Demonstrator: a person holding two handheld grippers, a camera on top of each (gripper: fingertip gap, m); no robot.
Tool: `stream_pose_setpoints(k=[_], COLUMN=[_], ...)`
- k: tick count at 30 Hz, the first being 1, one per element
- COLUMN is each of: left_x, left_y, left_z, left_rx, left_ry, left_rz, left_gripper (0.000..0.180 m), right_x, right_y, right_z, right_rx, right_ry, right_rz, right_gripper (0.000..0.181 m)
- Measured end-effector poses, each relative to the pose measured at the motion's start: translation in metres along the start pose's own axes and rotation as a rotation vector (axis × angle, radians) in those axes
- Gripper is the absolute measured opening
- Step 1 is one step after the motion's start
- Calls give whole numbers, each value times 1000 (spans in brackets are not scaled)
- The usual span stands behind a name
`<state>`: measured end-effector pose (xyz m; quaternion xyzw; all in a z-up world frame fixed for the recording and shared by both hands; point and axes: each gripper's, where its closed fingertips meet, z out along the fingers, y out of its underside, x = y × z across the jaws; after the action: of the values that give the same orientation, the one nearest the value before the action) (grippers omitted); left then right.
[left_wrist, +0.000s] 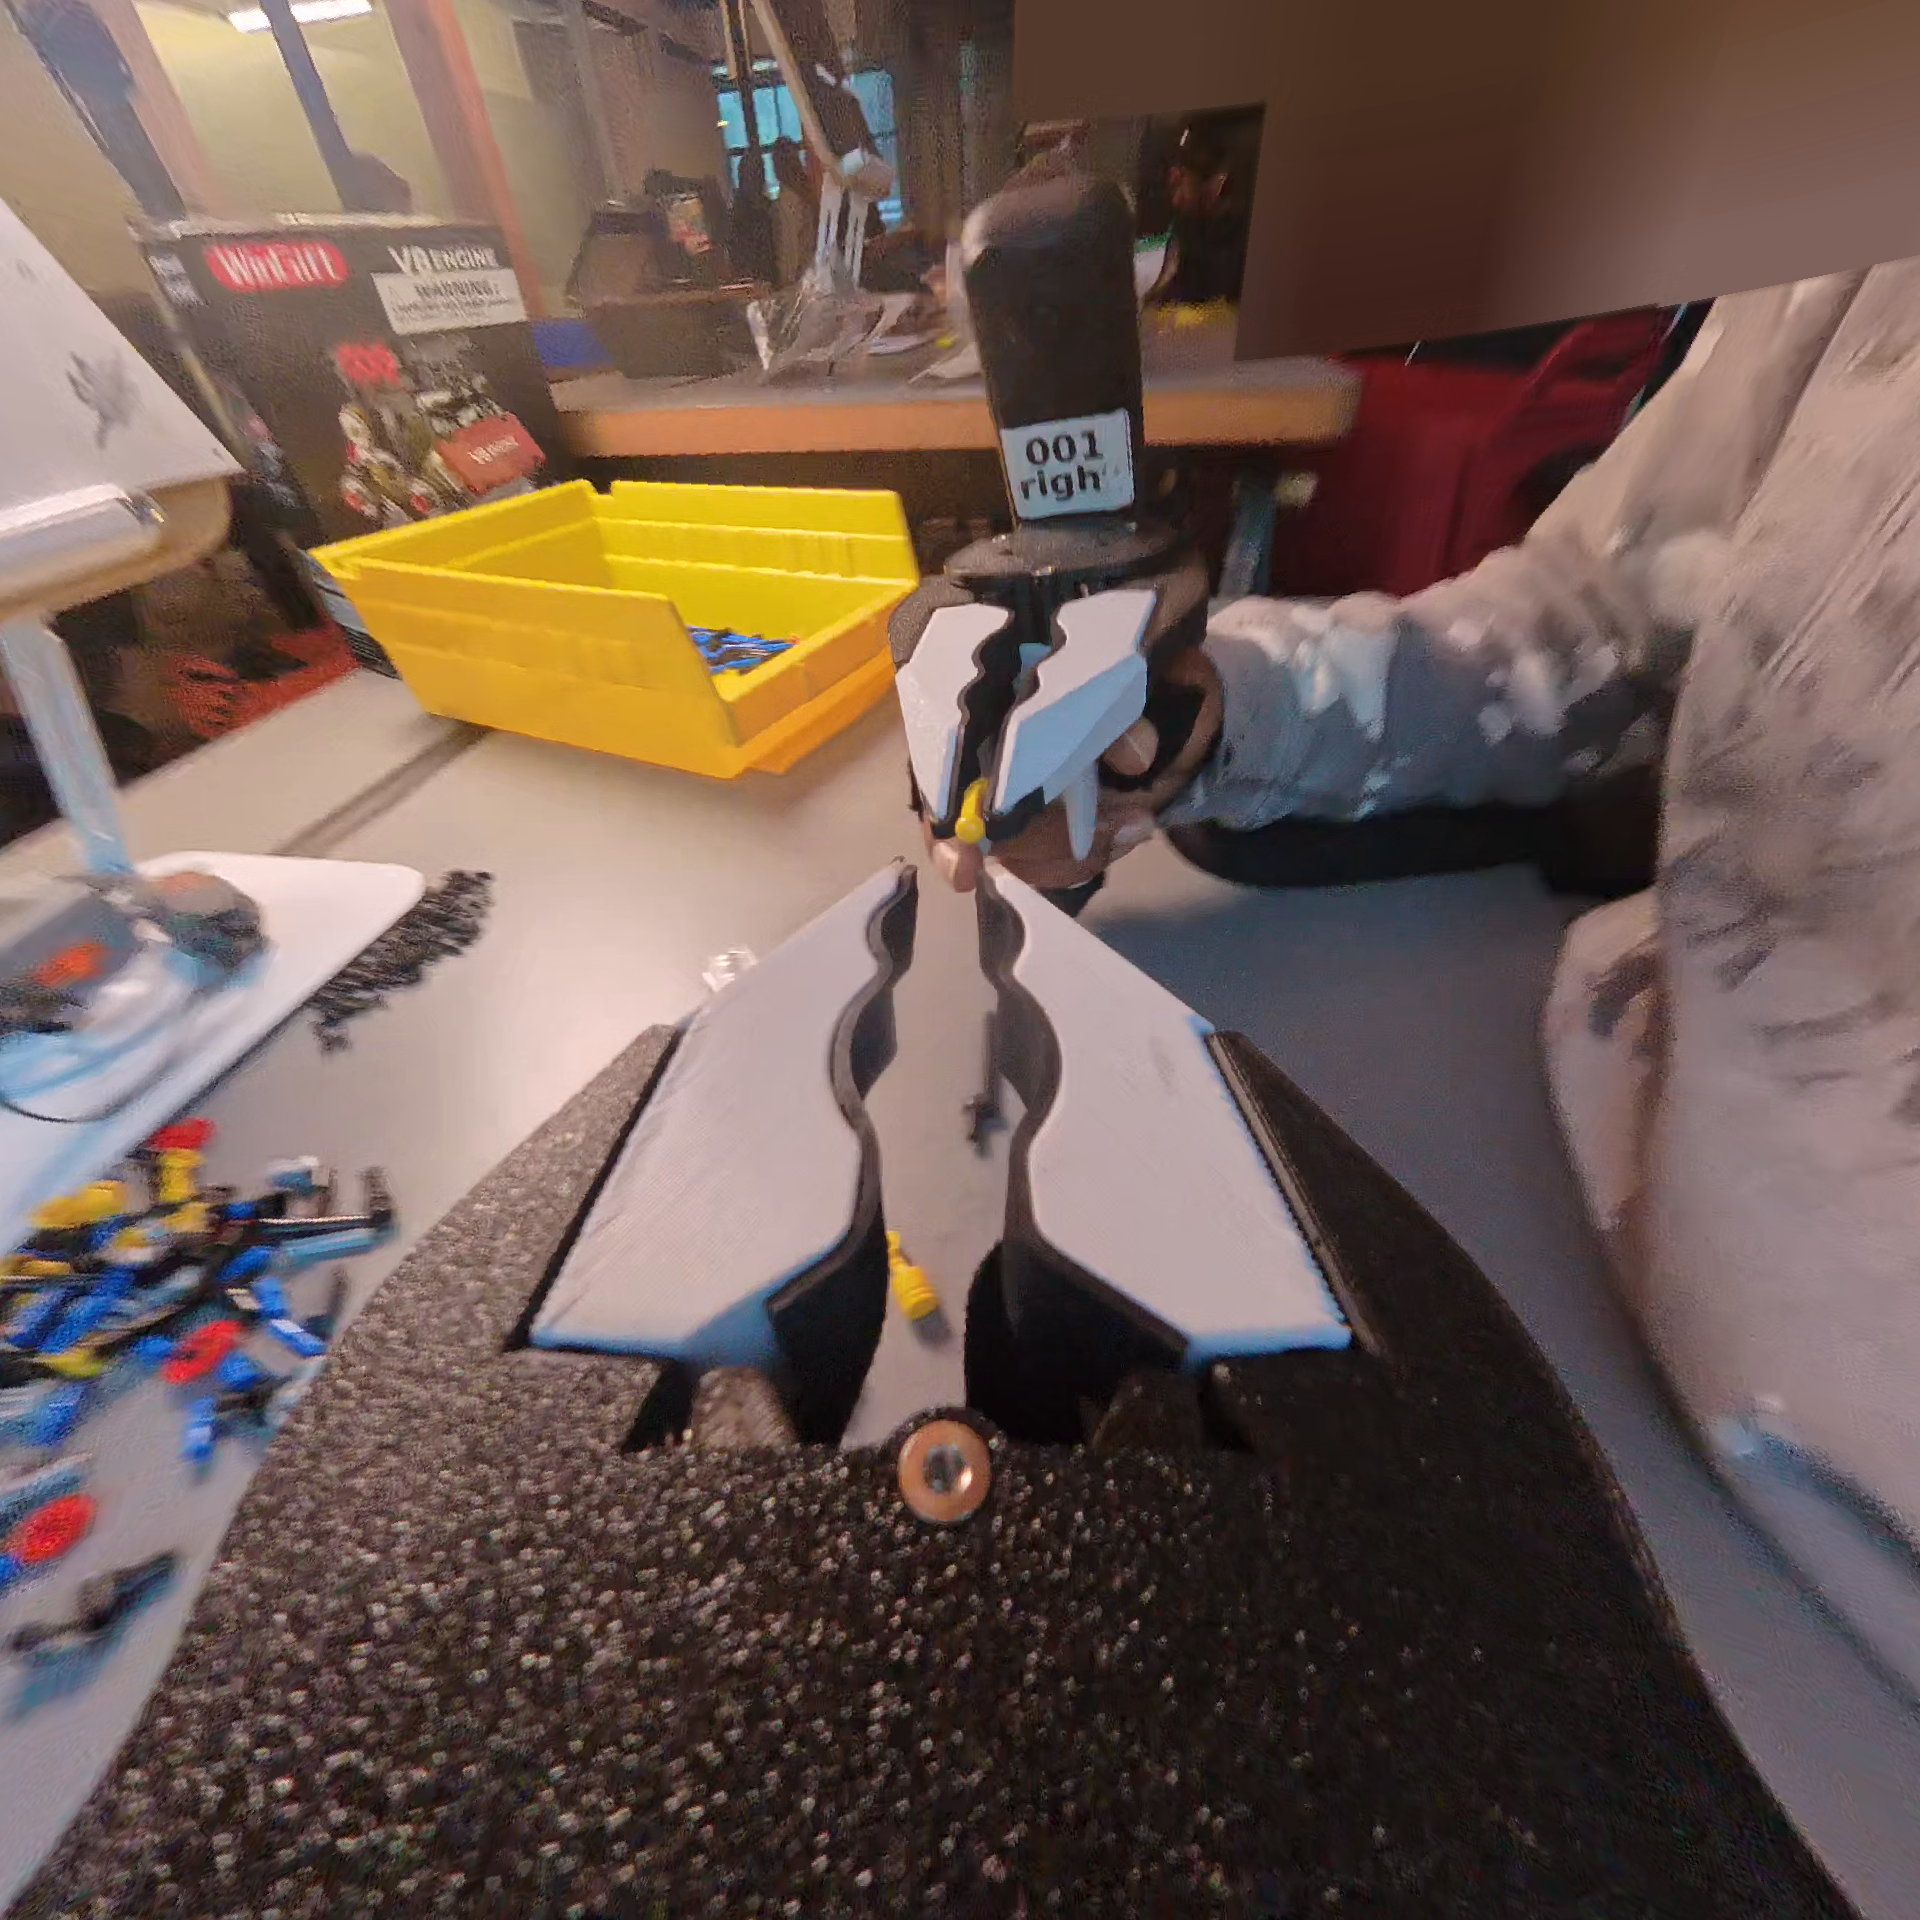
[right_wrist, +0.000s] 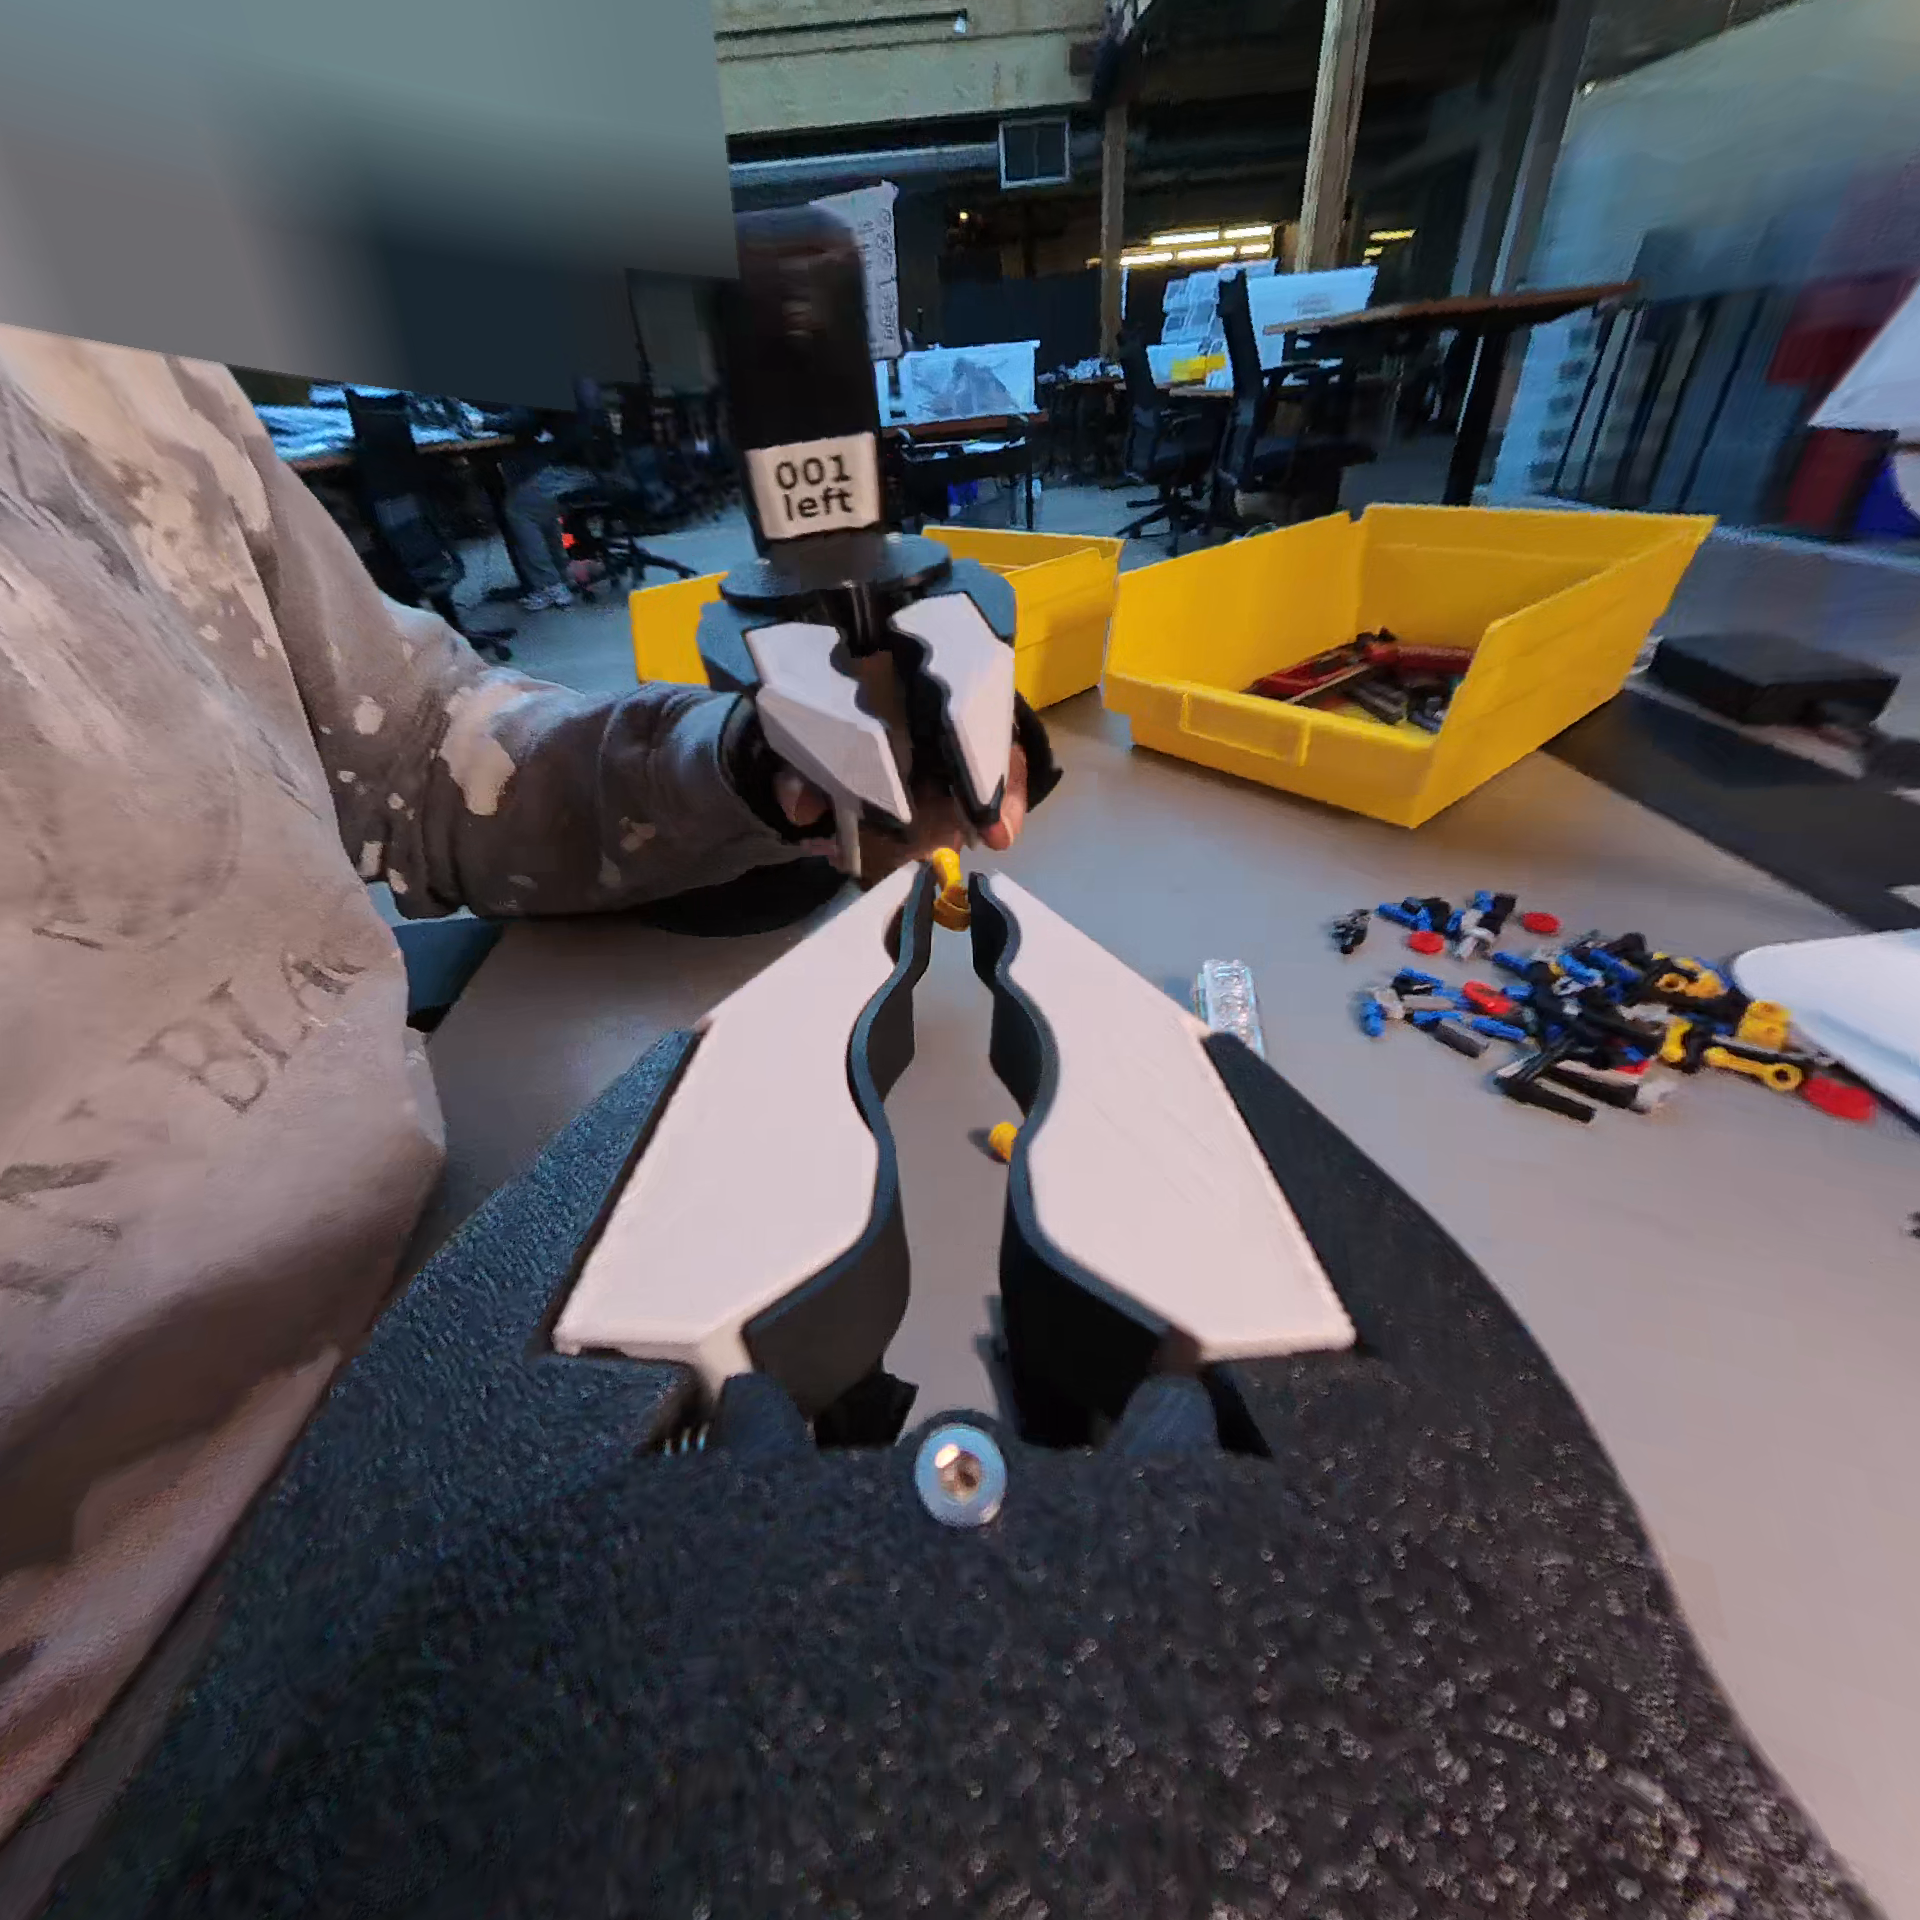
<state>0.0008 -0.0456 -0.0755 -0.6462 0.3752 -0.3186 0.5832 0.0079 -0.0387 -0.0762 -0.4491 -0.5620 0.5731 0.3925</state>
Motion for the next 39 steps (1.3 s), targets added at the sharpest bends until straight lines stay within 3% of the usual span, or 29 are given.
stream_pose_setpoints(k=[7,14,18,33,39], left_x=[9,15,17,27,27], left_y=[-8,-8,-7,-3,-1], left_z=[3,7,6,5,6], left_rx=[115,148,147,71,54], left_ry=[278,403,435,389,374], left_rz=[-556,-782,-815,-547,-527], left_gripper=[12,7,3,2,2], right_x=[-8,-11,-13,-25,-24], right_y=[-7,-3,-2,0,3], right_z=[4,7,8,5,5], right_rx=[-7,-53,-64,-76,-96], right_ry=[77,101,101,-7,-4], right_rz=[-260,-368,-400,-325,-343], right_gripper=[6,6,6,7,6])
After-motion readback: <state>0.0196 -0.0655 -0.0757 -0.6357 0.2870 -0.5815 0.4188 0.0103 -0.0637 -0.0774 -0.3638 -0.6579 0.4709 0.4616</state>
